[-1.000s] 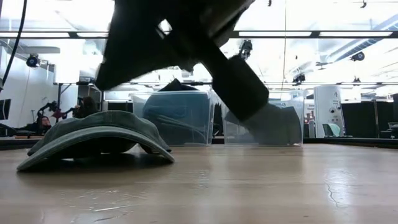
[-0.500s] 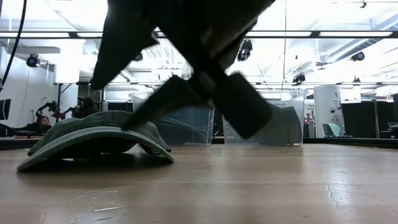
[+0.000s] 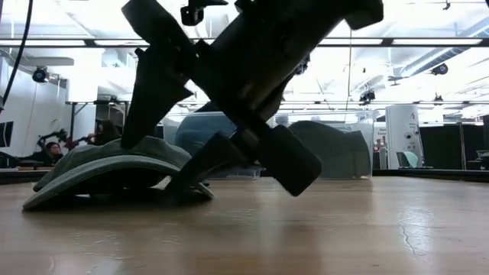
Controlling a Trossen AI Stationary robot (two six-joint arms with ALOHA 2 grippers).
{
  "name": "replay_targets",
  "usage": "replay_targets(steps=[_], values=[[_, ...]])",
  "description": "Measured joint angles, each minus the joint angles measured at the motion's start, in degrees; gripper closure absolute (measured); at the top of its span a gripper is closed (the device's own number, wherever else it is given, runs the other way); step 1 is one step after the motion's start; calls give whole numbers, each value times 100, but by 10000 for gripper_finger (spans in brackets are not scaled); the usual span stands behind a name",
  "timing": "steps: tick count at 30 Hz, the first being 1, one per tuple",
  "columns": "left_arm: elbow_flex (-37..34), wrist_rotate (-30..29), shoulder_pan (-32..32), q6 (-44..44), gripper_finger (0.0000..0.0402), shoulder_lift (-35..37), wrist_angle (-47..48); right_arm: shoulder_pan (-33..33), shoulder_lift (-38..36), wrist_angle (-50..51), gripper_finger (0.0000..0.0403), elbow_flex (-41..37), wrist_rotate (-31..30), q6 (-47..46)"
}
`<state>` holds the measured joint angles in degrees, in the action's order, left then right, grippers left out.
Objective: Pick & Place hat
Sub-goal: Put the gray cap into the right transparent bin
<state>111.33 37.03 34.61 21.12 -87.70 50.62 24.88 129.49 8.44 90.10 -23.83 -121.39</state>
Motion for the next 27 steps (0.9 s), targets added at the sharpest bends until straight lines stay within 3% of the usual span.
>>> replay_targets(steps=[12,22,27], values=[[0,-2,1,-8,195,0,1,-282,2,-492,188,-396,-295,186],[0,-2,2,-15,195,0,6,-556,-22,-1270,327,-745,-713,548],[-2,-2,2,-17,195,0,6,-652,-13,-1789,349,-867,-922,1168]])
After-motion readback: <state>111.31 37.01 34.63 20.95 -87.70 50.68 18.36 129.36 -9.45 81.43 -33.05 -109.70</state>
